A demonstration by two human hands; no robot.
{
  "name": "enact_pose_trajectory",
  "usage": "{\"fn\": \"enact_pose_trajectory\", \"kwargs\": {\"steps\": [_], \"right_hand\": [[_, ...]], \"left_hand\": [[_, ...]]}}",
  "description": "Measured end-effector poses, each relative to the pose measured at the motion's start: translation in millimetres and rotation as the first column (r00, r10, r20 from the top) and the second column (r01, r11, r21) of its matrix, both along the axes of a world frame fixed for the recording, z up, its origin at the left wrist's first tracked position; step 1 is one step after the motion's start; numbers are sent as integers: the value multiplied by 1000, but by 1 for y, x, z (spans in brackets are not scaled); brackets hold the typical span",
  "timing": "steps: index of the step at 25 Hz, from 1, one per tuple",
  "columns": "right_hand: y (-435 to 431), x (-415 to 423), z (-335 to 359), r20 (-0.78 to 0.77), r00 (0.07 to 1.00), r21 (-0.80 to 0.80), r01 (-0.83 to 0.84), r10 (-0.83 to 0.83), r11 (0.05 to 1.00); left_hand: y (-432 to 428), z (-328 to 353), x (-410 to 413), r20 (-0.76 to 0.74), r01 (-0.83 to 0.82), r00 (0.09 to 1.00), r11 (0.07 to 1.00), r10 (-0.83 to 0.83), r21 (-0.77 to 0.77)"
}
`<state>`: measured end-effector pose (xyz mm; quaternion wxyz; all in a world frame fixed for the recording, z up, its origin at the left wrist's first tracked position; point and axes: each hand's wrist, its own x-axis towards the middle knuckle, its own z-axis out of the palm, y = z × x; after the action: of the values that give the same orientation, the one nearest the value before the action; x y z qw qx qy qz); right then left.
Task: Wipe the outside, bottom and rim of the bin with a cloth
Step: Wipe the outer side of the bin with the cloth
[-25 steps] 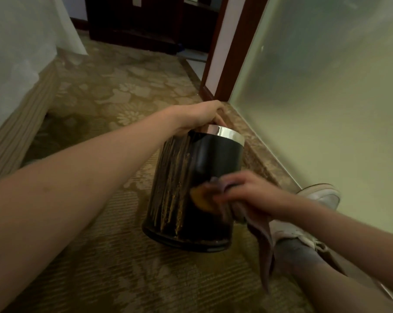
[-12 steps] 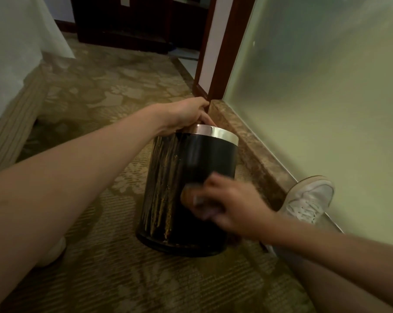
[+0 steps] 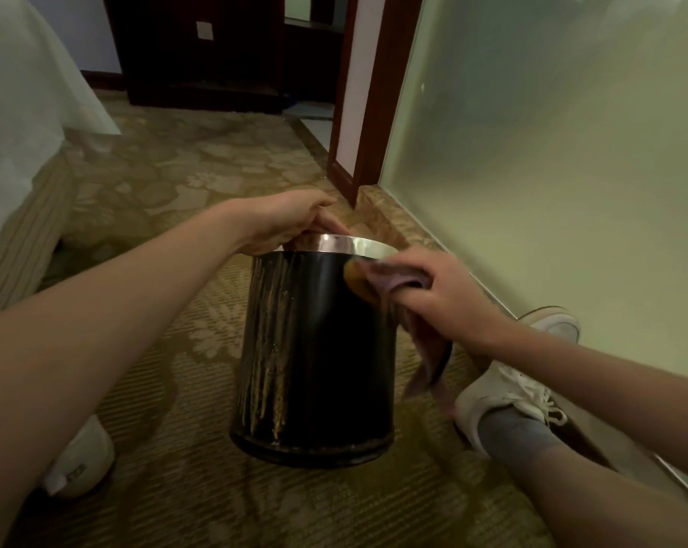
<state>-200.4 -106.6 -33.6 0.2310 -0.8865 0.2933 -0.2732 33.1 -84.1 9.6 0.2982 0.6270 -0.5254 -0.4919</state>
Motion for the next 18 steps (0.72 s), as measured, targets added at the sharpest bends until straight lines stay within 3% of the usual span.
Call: {"fn": "enact_pose_trajectory", "kwargs": {"steps": [3,7,11,13,16,18], "right_hand": [[-18,22,13,31,995,-180,97,-93,979],[-5,36,-9,-31,999,-207,11,-18,978],[34,-2,-54,-222,938,48,-260,264,964],[29,0,-43,-141,933,261,-288,332,921],[-10,20,-6,61,995,515,-99,79,852],[-31,32,19,-20,1000,574,24,-15,818]], "left_hand": [[-4,-3,2,-26,5,1000,1000,-5,-24],[-6,-5,-4,-7,28,1000,1000,-28,5],[-10,-12,9,25,-33,999,998,35,-49],[-10,-13,12,26,-61,998,996,62,-58],[-6,-11,10,4,-71,997,997,71,-31],[-10,-12,9,-2,-45,999,998,45,-35]]}}
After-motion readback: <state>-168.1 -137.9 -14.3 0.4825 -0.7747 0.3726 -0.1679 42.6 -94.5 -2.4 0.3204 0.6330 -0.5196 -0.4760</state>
